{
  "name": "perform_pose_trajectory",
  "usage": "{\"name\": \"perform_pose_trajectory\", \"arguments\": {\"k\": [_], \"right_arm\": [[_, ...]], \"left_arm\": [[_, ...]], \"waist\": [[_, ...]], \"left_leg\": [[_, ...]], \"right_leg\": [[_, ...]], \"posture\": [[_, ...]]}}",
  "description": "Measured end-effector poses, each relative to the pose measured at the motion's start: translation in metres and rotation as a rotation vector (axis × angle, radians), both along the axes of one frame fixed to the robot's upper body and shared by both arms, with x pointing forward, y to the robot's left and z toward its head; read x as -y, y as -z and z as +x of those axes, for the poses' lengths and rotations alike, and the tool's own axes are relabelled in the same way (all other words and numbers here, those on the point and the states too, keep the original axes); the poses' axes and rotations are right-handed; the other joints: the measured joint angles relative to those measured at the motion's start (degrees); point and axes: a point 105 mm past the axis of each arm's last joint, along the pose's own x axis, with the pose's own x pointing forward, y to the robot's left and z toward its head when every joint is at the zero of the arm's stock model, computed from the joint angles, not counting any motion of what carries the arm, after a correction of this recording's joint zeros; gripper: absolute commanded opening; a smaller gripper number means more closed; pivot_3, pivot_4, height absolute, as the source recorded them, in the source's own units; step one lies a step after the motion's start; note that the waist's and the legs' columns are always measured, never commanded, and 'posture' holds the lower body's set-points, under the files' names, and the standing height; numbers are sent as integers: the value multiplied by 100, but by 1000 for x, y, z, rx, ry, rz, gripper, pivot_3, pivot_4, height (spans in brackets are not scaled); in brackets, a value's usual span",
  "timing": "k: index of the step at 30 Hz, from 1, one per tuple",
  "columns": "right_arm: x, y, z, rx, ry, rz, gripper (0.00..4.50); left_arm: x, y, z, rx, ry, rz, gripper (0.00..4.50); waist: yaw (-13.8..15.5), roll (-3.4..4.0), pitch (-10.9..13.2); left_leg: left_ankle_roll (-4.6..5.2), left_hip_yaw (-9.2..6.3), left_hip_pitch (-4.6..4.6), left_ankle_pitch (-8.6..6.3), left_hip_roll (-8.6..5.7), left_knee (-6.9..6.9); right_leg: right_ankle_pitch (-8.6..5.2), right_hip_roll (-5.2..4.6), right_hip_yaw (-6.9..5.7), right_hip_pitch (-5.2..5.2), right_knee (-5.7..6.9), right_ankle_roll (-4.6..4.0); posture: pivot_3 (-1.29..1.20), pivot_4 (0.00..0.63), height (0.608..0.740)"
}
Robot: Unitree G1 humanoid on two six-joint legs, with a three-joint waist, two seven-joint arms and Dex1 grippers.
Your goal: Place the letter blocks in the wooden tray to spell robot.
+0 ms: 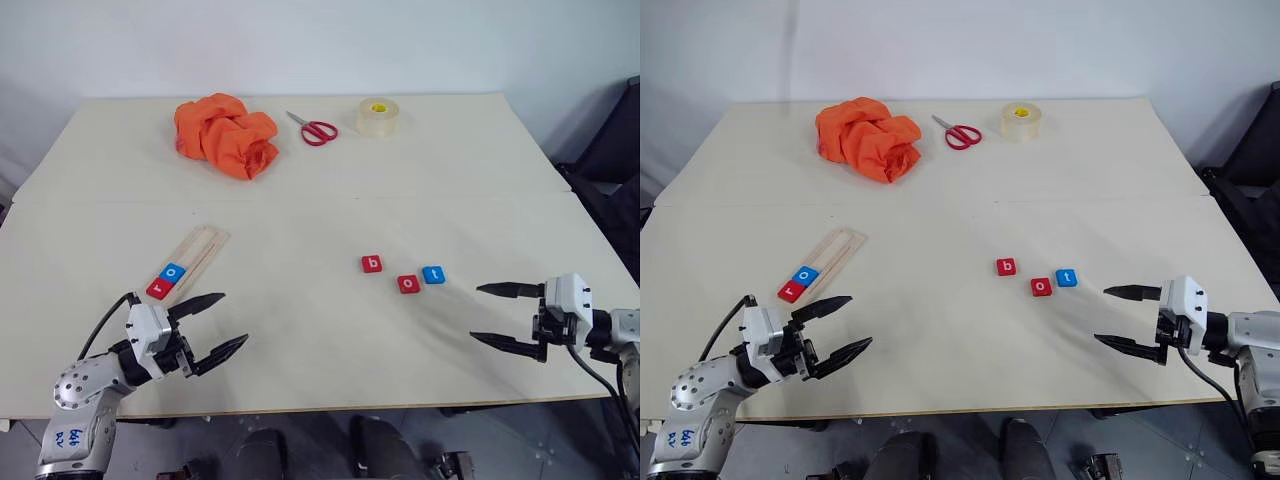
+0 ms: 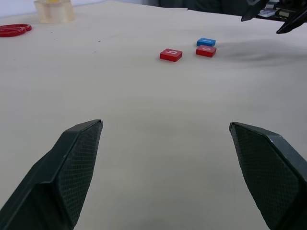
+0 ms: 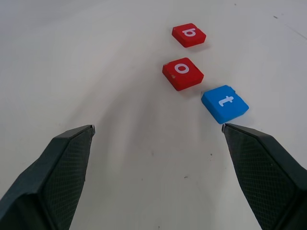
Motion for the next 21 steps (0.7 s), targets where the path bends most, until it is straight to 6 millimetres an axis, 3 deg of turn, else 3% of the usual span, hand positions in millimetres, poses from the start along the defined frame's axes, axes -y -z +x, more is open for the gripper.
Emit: {"name": "perform_pose_trajectory", "arguments": {"k": [10,17,21], "right_arm": [[-17,-19,13,50,1,30,4458],[-48,-42,34,118,-74,80,4458],[-62,-51,42,146,-114,92,4458]], "left_arm": [[-6,-8,3,-45,-69,-77,4500],[-58,8,-21,-197,-316,23,4500],[-74,6,-33,-223,-355,45,4500]], "waist": [[-21,0,0],[-31,-12,7],[2,-13,8]], "left_leg": [[-2,10,12,1,3,0],[-6,31,50,-1,11,-18],[-10,41,51,-4,11,-16]], "right_leg": [[-1,2,13,-1,18,-2],[-15,10,33,3,30,-24],[-35,7,41,1,31,-61]], "posture": [[0,150,740],[0,150,740],[0,150,740]]}}
